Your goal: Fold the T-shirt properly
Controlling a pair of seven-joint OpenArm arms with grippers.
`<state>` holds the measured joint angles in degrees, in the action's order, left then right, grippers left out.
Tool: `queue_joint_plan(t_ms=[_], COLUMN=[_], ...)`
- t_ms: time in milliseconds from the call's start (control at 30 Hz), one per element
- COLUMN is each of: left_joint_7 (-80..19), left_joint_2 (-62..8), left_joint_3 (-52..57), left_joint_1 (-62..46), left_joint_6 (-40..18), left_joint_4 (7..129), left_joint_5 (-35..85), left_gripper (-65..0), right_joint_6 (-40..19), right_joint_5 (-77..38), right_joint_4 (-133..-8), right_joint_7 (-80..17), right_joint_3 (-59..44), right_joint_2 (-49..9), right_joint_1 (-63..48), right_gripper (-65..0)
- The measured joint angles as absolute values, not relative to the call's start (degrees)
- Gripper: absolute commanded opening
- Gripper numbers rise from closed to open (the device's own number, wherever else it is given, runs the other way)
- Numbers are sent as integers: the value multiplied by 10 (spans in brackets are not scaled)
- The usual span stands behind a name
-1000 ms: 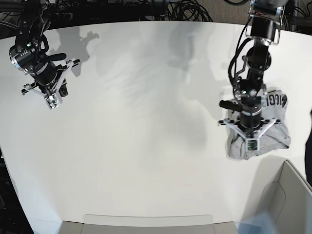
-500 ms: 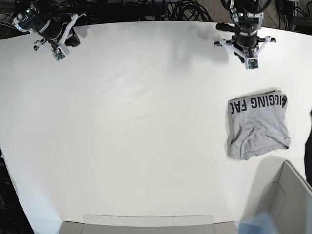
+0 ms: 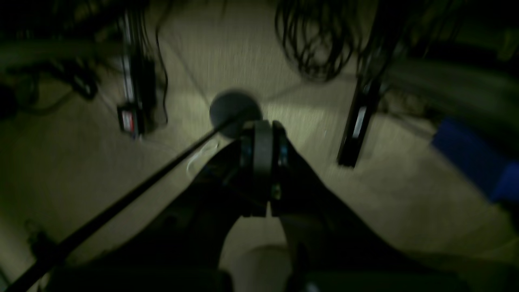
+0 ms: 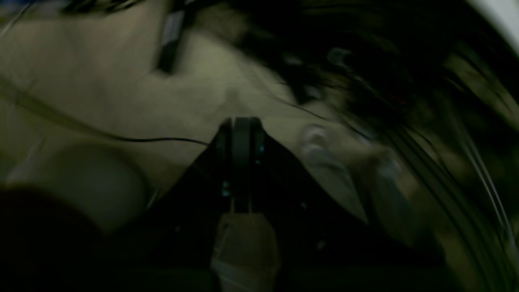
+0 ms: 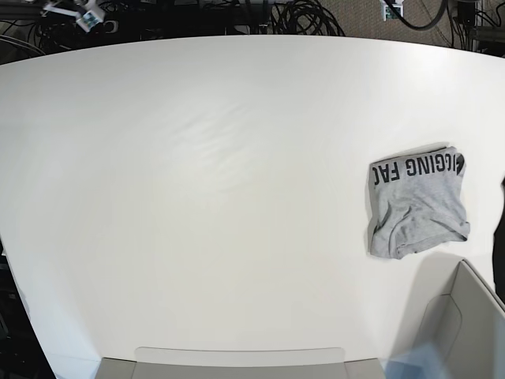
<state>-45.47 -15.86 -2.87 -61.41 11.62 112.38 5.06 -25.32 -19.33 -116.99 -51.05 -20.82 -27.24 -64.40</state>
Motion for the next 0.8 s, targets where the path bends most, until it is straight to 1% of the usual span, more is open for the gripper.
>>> queue_joint_plan(t_ms=[133,233,267,300,367,467,533,667,800], left_joint_7=[-451,-449,-454,-444,-448,-434,-409,-348,-294], left_joint_2=[-154,-126,-125,-122,-117,-106,-99,-92,-93], left_joint_3=[-30,-24,-25,-27,-29,-28,-25,-30,-31], left_joint_1=[-587,-538,-518,-500,-457,-394,-351,-273,-214], left_joint_6=[116,120,121,106,119,116,121,112,114], left_joint_4=[1034,927,890,851,771,666,605,470,346], left_joint_5=[49,45,50,55,53,47,47,52,50], left_gripper=[-650,-650,-650,-650,-650,-650,-650,-650,-650], right_joint_6=[-255,-251,-250,-249,-251,-249,-248,-247,-246], right_joint_5=[-72,-20,-16,-17,-19,-15,-16,-17,-15], right_joint_4=[-1092,-1023,-996,-969,-901,-787,-710,-564,-459], right_joint_7=[-514,-514,-510,-510,-507,-493,-446,-409,-360], right_joint_3=[-57,14,31,49,88,146,187,299,408], right_joint_2=[-296,-305,-304,-303,-301,-300,-303,-297,-281], right_joint_1=[-594,-543,-525,-505,-457,-373,-324,-232,-171], right_gripper=[-650,-650,-650,-650,-650,-650,-650,-650,-650])
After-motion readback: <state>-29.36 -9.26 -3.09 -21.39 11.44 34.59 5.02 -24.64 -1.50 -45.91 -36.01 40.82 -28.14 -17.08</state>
